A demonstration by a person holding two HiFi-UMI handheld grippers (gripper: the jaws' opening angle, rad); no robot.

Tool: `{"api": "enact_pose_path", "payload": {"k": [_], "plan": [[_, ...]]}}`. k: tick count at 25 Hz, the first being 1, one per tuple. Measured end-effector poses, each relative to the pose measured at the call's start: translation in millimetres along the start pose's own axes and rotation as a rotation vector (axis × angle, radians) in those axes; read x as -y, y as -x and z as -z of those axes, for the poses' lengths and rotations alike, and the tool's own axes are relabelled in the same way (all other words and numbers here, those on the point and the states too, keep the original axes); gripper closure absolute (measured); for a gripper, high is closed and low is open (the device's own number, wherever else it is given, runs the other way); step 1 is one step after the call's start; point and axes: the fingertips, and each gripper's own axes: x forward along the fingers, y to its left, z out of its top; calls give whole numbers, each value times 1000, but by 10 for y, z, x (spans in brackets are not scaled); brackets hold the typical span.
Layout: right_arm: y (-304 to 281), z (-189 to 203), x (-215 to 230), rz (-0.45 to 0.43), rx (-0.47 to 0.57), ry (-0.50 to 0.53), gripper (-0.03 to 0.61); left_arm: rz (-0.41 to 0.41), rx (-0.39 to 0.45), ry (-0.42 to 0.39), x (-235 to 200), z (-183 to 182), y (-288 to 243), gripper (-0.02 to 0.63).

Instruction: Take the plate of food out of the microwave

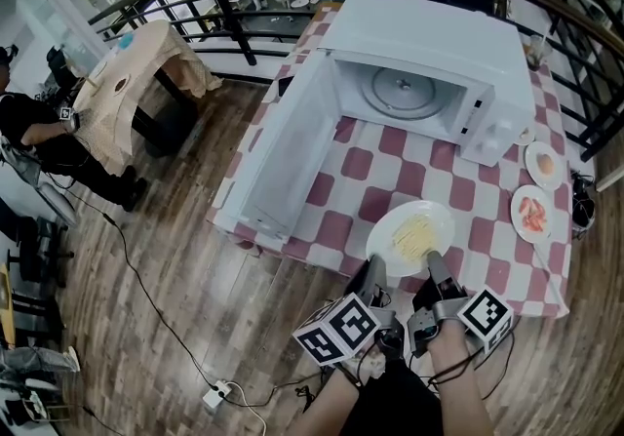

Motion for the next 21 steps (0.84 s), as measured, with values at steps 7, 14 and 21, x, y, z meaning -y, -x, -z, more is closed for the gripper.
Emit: {"api": "enact_pose_path", "payload": {"k": [7, 14, 21], "plan": [[-76, -17, -19, -4, -7, 1, 548, -1, 7, 10, -17, -43, -55, 565], [-158, -53, -12, 6, -8, 0, 548, -3, 6, 15, -30, -80, -144, 565], [-237, -75, -36, 5, -10, 1, 548, -6, 4, 17, -35, -129, -213, 565]]}}
